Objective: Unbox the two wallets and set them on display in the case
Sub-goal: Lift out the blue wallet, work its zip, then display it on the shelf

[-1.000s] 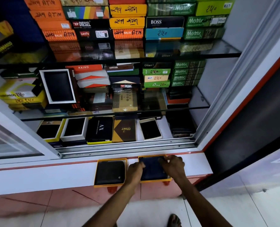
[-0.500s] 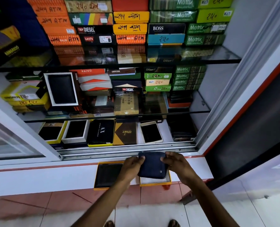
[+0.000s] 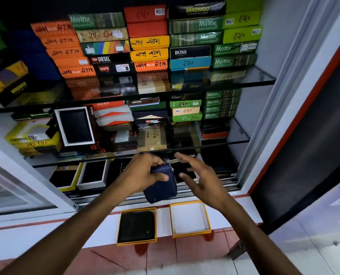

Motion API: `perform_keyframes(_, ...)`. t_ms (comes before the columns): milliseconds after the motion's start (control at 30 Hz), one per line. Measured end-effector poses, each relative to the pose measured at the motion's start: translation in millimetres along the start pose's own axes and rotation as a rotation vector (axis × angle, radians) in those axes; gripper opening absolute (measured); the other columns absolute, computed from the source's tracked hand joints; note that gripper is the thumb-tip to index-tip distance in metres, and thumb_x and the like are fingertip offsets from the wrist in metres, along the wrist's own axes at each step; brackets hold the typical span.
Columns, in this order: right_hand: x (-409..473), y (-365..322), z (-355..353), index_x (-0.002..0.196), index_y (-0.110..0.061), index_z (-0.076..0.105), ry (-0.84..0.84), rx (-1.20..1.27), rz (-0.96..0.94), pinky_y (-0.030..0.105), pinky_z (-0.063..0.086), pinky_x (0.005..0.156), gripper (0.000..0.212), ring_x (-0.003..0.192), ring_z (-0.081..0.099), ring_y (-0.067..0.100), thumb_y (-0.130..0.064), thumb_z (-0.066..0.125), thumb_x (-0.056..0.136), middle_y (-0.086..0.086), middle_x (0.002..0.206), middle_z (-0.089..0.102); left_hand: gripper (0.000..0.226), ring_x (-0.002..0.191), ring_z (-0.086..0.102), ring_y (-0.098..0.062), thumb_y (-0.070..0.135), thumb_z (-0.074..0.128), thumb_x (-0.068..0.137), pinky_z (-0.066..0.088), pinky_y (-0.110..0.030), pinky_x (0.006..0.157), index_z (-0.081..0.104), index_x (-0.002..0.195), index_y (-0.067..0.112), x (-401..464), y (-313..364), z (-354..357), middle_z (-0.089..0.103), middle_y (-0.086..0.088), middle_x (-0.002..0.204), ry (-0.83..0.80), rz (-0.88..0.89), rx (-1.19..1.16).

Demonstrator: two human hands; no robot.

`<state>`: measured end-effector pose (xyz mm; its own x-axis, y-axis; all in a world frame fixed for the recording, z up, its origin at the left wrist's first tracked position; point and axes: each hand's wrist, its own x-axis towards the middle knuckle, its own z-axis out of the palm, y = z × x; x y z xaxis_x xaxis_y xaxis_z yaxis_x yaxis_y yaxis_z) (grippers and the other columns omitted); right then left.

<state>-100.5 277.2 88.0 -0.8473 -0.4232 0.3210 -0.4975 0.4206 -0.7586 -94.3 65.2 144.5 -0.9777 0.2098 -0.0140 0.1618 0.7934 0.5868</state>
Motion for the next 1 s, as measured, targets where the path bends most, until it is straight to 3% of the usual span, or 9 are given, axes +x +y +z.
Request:
perform_keyframes(133,16.0,-7.9,1.8,0.136,-0.033,0.054,-0.044,0.075,-0.004,0.031,0.056,0.094,0.052,0.111,0.063,0.002,-0.031,0.07,0.087,-0.009,0.126,0.068,0.028,0.088,0.07,-0.003,0.03,0.083,0.07,0.056,-0.032,0.087,0.075,0.096,0.022,2.2,12.1,-18.1,0.078,0.007,0.093,-0.069,0.017,0.011)
perform_keyframes(300,23.9,-12.7,-5.4,0.112,-0.018,0.074,-0.024,0.145,0.002,0.014,0.056,0.082,0.039,0.09,0.07,-0.005,-0.025,0.081,0.074,-0.007,0.104,0.077,0.027,0.087,0.072,-0.003,0.024,0.081,0.073,0.056,-0.028,0.082,0.076,0.098,0.017,4.6,11.0,-33.3,0.079,0.005,0.095,-0.201,0.019,-0.066)
perform_keyframes(400,28.3,-20.1,-12.4,0.104,-0.014,0.078,-0.039,0.153,-0.04,0.017,0.058,0.081,0.029,0.091,0.073,0.001,-0.022,0.081,0.076,0.0,0.101,0.079,0.026,0.088,0.073,-0.013,0.015,0.079,0.077,0.056,-0.033,0.08,0.074,0.101,0.008,5.9,3.8,-43.2,0.078,-0.006,0.098,-0.293,-0.026,-0.212)
perform_keyframes(500,29.8,-31.5,-19.4,0.102,-0.015,0.078,-0.033,0.043,-0.135,0.022,0.06,0.075,0.022,0.085,0.073,0.002,-0.022,0.078,0.081,-0.002,0.096,0.079,0.022,0.091,0.073,-0.023,0.01,0.074,0.08,0.057,-0.036,0.081,0.073,0.102,0.005,5.1,-1.5,-54.5,0.077,-0.014,0.101,-0.381,-0.068,-0.341)
perform_keyframes(633,26.7,-52.2,-24.4,0.093,-0.017,0.08,0.021,-0.195,-0.302,0.007,0.045,0.068,0.014,0.075,0.055,-0.006,-0.022,0.074,0.082,-0.005,0.086,0.079,0.017,0.084,0.072,-0.015,0.013,0.071,0.081,0.057,-0.022,0.072,0.075,0.096,0.009,2.5,-12.7,-65.1,0.077,-0.012,0.097,-0.455,-0.111,-0.552)
perform_keyframes(767,14.6,-63.1,-29.5,0.088,-0.019,0.079,0.074,-0.239,-0.301,0.018,0.051,0.065,0.012,0.075,0.053,-0.004,-0.024,0.072,0.08,-0.009,0.082,0.078,0.05,0.082,0.071,-0.013,0.039,0.087,0.061,0.057,-0.02,0.071,0.075,0.099,0.008,-1.4,-34.5,-72.3,0.076,-0.008,0.092,-0.369,-0.152,-0.803)
perform_keyframes(867,9.4,-63.6,-30.1,0.084,-0.019,0.079,0.153,-0.194,-0.232,0.021,0.051,0.059,0.01,0.067,0.052,-0.002,-0.026,0.073,0.08,-0.011,0.076,0.075,0.065,0.086,0.073,-0.015,0.038,0.094,0.046,0.059,-0.024,0.071,0.076,0.1,0.008,-4.9,-48.8,-69.7,0.077,-0.01,0.095,-0.245,-0.26,-0.989)
perform_keyframes(933,9.4,-61.7,-25.9,0.08,-0.021,0.078,0.21,-0.172,-0.161,0.019,0.046,0.058,0.008,0.062,0.046,-0.007,-0.026,0.073,0.079,-0.013,0.071,0.071,0.059,0.083,0.075,-0.016,0.033,0.094,0.047,0.062,-0.029,0.067,0.076,0.097,0.007,-7.0,-46.9,-59.0,0.078,-0.009,0.094,-0.18,-0.378,-1.091)
perform_keyframes(1000,11.2,-58.1,-18.9,0.077,-0.023,0.076,0.257,-0.177,-0.08,0.017,0.043,0.059,0.007,0.059,0.045,-0.011,-0.028,0.072,0.078,-0.019,0.065,0.063,0.03,0.075,0.076,-0.017,0.024,0.079,0.072,0.063,-0.035,0.064,0.07,0.096,0.008,-7.4,-38.1,-46.1,0.079,-0.007,0.087,-0.091,-0.543,-1.193)
